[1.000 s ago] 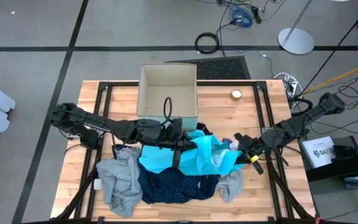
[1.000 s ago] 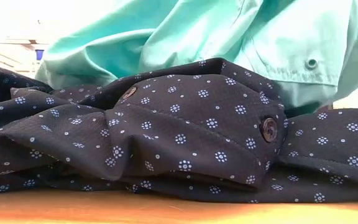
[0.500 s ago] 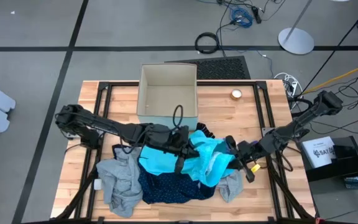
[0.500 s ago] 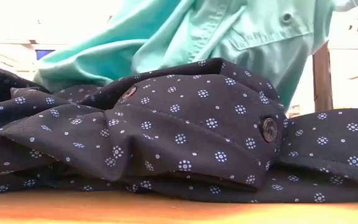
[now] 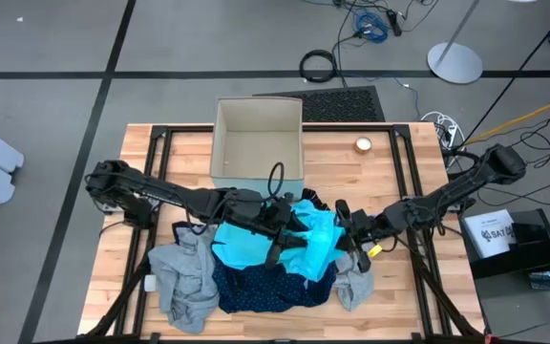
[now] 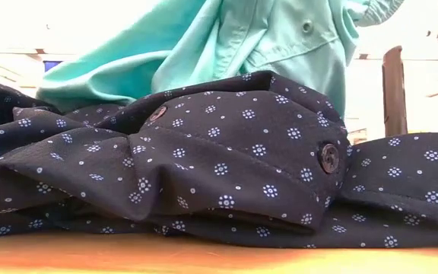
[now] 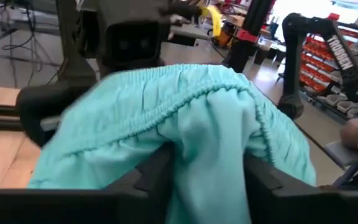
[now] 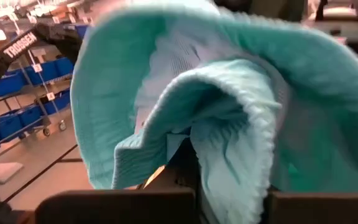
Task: Sort clothes
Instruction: Put the light blue shorts into the white laundry organizer
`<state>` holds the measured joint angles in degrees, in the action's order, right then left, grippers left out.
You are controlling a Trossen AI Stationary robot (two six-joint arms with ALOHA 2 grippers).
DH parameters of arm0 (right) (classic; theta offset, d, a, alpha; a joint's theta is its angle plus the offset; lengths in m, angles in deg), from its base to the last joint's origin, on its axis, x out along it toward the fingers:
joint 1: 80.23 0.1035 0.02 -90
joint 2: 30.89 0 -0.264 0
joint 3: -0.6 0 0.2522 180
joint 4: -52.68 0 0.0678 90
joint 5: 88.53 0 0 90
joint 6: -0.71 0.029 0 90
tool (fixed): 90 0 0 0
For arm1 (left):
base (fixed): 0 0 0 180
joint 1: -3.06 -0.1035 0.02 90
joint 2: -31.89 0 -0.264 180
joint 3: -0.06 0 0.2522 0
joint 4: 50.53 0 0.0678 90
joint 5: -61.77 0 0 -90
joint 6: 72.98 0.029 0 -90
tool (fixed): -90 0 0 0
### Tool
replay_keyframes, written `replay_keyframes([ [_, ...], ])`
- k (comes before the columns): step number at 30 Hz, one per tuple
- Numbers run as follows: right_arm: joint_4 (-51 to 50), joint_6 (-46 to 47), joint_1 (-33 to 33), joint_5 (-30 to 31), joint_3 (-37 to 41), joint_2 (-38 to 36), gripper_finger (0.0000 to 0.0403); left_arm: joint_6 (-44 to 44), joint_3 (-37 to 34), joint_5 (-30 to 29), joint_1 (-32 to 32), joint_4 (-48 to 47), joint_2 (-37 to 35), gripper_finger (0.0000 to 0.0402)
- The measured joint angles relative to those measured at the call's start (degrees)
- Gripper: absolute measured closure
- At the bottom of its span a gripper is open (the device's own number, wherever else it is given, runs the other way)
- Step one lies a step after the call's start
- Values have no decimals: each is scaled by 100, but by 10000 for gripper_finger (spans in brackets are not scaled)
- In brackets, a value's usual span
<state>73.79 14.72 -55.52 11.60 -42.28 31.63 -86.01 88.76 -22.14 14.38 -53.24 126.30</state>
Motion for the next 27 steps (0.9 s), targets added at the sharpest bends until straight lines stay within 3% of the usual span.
replay_keyframes([
  [5, 403, -291, -2, -109, 0, 2, 403, -201, 2, -30, -92, -84, 112, 188],
  [10, 377, -651, -55, 114, -117, 2, 403, -383, 4, 152, -155, 274, 266, 151],
  [27, 707, -1389, -96, 433, -437, 352, 403, -855, 44, 650, -186, 1228, 839, 146],
])
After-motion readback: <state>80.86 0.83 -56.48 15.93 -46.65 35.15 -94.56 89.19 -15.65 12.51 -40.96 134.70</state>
